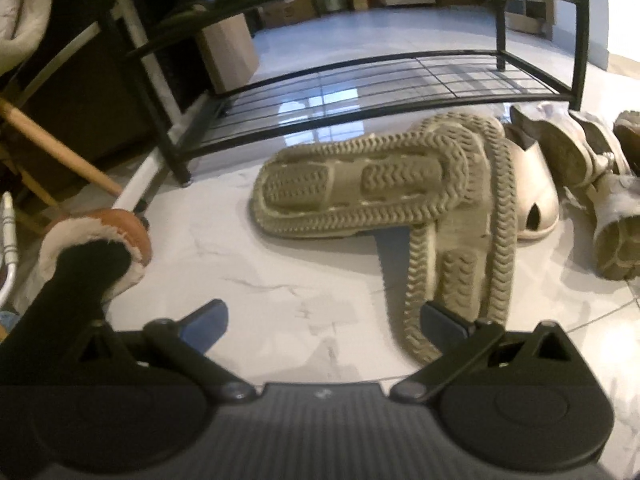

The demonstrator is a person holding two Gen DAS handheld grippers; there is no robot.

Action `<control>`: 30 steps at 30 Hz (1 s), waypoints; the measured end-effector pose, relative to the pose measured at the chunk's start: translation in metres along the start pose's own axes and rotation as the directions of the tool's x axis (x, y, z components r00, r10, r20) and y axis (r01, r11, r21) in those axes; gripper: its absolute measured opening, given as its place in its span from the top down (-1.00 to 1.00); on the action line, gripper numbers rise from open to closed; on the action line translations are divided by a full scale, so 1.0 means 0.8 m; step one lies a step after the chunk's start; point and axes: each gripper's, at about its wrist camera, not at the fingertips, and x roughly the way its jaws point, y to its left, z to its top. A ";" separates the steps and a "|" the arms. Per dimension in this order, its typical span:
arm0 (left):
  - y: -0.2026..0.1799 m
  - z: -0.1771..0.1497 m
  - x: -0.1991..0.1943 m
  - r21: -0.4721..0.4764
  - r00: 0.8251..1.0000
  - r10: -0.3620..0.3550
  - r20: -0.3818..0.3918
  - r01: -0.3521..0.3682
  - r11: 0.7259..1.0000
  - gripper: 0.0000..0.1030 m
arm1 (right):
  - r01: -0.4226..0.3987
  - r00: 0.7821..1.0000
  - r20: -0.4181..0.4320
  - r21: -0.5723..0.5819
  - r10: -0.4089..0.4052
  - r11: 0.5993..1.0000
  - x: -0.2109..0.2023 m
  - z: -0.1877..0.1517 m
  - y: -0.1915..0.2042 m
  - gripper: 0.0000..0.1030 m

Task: Organize scattered shoes

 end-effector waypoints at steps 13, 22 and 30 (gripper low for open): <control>0.003 -0.004 0.017 -0.006 1.000 -0.002 -0.031 0.002 1.000 -0.99 | 0.007 1.000 -0.022 -0.032 -0.008 0.999 0.000 -0.002 0.007 -1.00; -0.009 0.008 0.024 0.022 0.988 -0.122 0.100 0.120 0.993 -0.99 | 0.016 0.999 -0.040 -0.052 -0.018 0.999 0.007 -0.004 0.012 -1.00; -0.002 0.047 0.053 -0.045 0.984 -0.153 0.091 0.157 0.987 -0.99 | 0.010 0.998 -0.067 -0.066 -0.015 0.998 0.015 -0.006 0.016 -1.00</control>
